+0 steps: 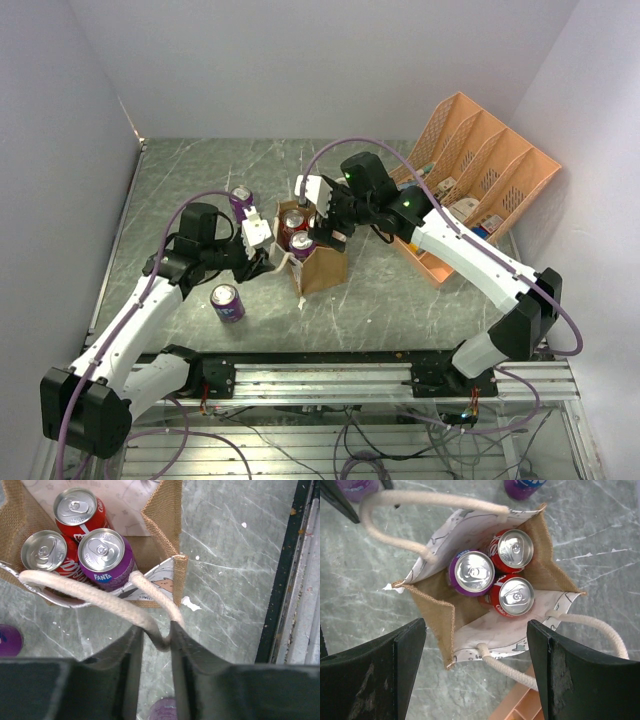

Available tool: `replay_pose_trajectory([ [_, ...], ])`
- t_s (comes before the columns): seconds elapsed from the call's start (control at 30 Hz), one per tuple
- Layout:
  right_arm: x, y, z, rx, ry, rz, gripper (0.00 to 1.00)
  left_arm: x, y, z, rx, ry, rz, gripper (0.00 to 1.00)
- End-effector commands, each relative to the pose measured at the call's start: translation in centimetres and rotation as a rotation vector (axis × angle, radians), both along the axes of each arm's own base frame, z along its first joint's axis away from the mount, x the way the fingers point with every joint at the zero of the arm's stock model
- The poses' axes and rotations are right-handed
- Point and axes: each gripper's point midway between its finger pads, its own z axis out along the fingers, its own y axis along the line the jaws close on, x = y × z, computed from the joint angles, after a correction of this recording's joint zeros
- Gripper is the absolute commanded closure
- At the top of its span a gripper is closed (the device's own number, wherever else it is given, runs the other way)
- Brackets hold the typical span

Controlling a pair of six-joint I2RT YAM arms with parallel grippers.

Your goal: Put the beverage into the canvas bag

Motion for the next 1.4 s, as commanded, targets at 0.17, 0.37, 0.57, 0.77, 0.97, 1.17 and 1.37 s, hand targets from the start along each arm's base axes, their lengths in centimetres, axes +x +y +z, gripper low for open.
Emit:
replay_pose_trajectory([
  [0.17, -1.5, -1.2, 2.8, 0.04, 0.009, 0.077, 0.19, -1.4, 0.3, 3.4, 0.009, -0.042, -0.056, 0.25],
  [0.37, -1.1, -2.1, 3.4, 0.086, 0.039, 0.061, 0.18, -1.2, 1.5, 5.5, 0.009, -0.069, 0.006, 0.07],
  [0.57, -0.7, -3.5, 5.6, 0.187, 0.054, 0.042, 0.18, 2.0, 4.8, 6.2, 0.082, -0.095, 0.27, 0.06],
  [0.77, 0.6, -6.1, 7.2, 0.271, 0.025, -0.04, 0.16, 6.9, 9.2, 7.2, 0.137, -0.158, 0.623, 0.05],
  [0.97, 1.5, -7.9, 8.0, 0.306, -0.003, -0.091, 0.12, 10.4, 11.0, 6.8, 0.188, -0.151, 0.781, 0.0],
  [1.17, 1.9, -8.5, 8.2, 0.318, -0.007, -0.108, 0.11, 13.5, 11.1, 6.3, 0.201, -0.155, 0.836, 0.02],
  [1.37, 1.9, -9.2, 9.0, 0.33, -0.042, -0.127, 0.11, 16.1, 11.0, 4.9, 0.182, -0.131, 0.879, 0.02],
])
